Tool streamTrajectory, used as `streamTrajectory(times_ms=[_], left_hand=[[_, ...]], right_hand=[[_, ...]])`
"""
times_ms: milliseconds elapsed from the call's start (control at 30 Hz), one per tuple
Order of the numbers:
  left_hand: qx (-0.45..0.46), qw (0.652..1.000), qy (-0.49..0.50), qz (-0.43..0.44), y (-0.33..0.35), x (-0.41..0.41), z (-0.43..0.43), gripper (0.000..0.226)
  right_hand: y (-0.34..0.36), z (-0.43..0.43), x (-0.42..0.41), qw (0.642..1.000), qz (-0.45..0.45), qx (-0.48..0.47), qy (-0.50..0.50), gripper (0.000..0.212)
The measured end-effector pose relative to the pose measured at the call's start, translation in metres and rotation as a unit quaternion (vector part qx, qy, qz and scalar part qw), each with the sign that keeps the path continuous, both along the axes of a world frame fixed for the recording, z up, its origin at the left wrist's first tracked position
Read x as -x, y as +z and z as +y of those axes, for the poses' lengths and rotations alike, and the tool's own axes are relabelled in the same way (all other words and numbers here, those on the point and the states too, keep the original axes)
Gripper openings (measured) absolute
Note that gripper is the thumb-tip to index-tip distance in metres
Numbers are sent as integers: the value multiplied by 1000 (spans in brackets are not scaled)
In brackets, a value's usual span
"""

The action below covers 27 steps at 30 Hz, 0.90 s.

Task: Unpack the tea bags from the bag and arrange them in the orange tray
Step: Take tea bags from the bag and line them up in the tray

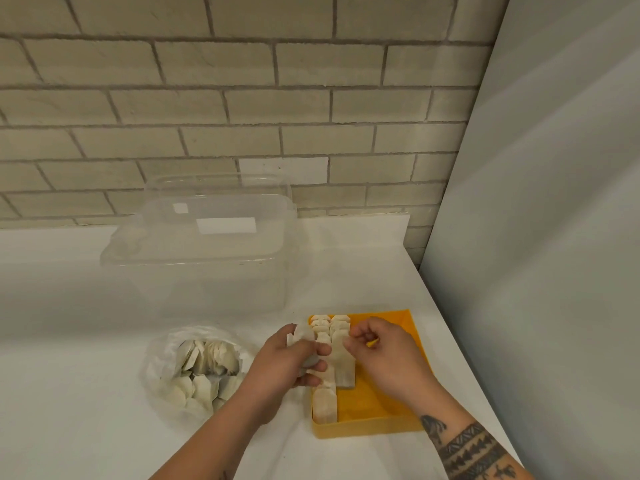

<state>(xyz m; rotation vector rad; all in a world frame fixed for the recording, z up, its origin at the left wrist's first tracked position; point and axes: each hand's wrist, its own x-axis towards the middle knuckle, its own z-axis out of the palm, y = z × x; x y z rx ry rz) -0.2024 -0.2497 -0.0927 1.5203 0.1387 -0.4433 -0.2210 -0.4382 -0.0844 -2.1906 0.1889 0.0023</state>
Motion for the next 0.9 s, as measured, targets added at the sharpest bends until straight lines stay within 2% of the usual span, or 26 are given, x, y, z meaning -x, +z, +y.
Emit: streamTrajectory(times_ms=[100, 167, 300, 333, 467, 600, 700, 767, 900], left_hand=[[3, 997, -64, -41, 10, 3, -4, 18], [-5, 995, -78, -59, 14, 3, -8, 16], [-14, 993, -95, -69, 17, 4, -9, 21], [-18, 993, -96, -71, 17, 4, -8, 23], [-50, 994, -55, -74, 11, 4, -8, 20], [-54, 996, -12, -68, 9, 2, -10, 20], [-51, 996, -16, -65, 6, 1, -12, 17], [-63, 995, -7, -70, 2, 0, -12, 11], [-136, 986, 55, -74, -12, -3, -8, 4]], right_hand=[[14, 10, 2, 996, -25, -80, 31, 16], [20, 14, 2, 994, -32, -94, 50, 21], [22, 14, 0, 993, -49, -89, 57, 1], [20, 13, -2, 994, -53, -81, 51, 6], [18, 3, -5, 994, -61, -88, 30, 11], [11, -1, -4, 993, -35, -100, 52, 3], [2, -3, -4, 995, -16, -66, 72, 1], [-5, -8, -6, 998, -8, -50, 48, 3], [-20, -19, -6, 999, 39, 4, 1, 12]])
